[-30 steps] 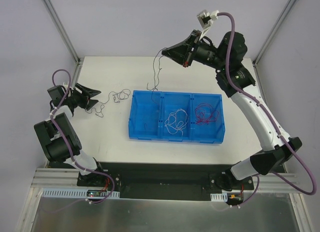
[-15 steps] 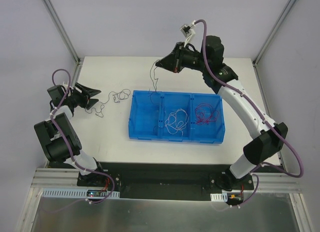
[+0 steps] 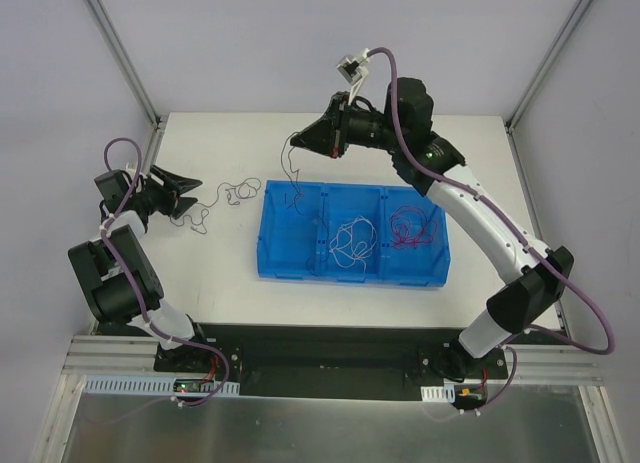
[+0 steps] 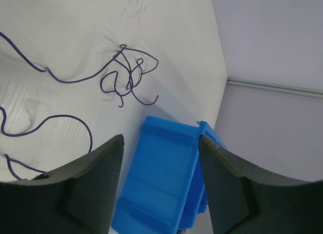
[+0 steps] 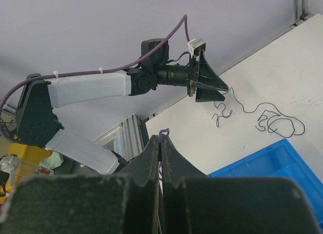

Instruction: Untangle the cables

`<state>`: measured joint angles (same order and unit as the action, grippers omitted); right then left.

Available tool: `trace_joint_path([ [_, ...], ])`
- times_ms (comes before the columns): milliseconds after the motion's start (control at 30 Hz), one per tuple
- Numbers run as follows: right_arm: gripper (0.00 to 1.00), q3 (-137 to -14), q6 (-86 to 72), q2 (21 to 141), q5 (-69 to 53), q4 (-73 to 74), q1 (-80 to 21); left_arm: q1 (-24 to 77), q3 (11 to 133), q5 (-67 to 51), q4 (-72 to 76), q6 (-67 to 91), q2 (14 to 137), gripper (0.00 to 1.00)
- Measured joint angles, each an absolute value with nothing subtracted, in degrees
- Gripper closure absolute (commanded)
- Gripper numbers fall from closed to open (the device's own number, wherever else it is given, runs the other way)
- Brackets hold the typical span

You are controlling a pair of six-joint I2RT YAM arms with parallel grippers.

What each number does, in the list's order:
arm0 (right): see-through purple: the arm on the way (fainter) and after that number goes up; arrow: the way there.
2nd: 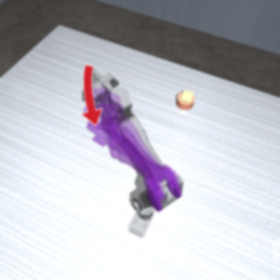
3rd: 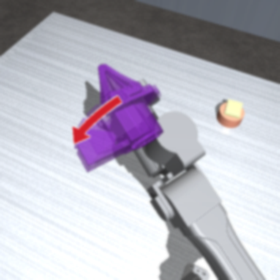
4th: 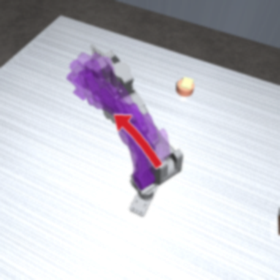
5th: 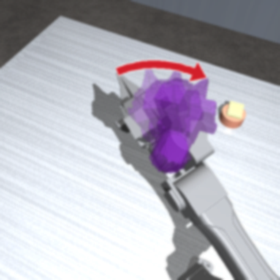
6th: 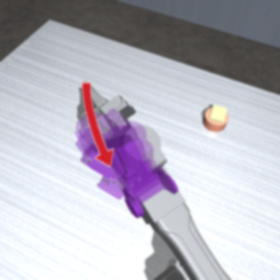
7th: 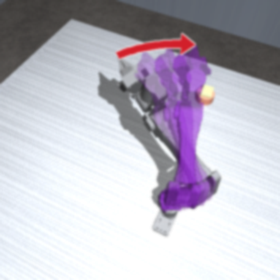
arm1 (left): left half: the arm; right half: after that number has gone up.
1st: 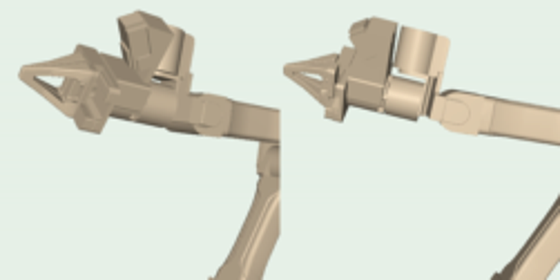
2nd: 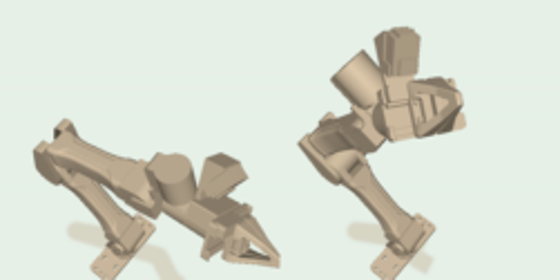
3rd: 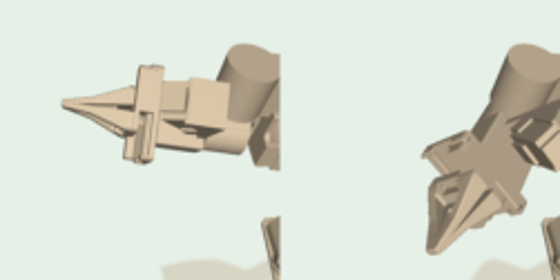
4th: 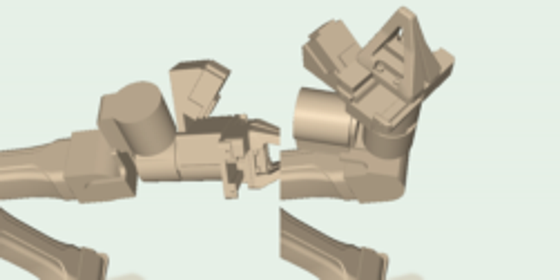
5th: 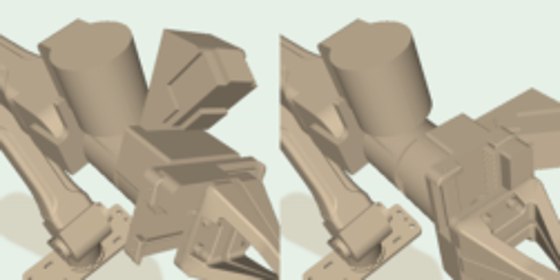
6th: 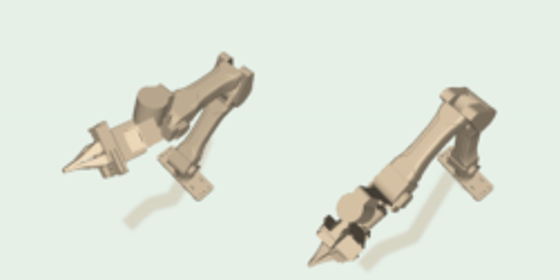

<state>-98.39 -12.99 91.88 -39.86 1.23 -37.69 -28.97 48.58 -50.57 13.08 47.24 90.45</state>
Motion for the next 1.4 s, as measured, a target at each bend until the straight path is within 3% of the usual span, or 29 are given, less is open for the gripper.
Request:
trace_joint_path([
  [600,0.99,-99.02,-12.8,88.92,-41.95,-3.38,-42.33,-28.97,48.58,-50.59,13.1,47.22,90.45,0.4],
  [933,0.99,-111.26,0.97,99.96,-32.77,15.9,-40.95,-28.97,48.56,-50.68,13.15,47.29,90.45,0.4],
  [1233,0.99,-105.95,5.3,95.88,-31.35,18.65,-39.13,-28.97,48.25,-50.87,14.28,47.46,90.45,0.39],
  [1400,0.99,-112.33,10.31,98.32,-30.39,26.04,-38.41,-28.97,48.23,-50.94,14.35,47.44,90.41,0.39],
])
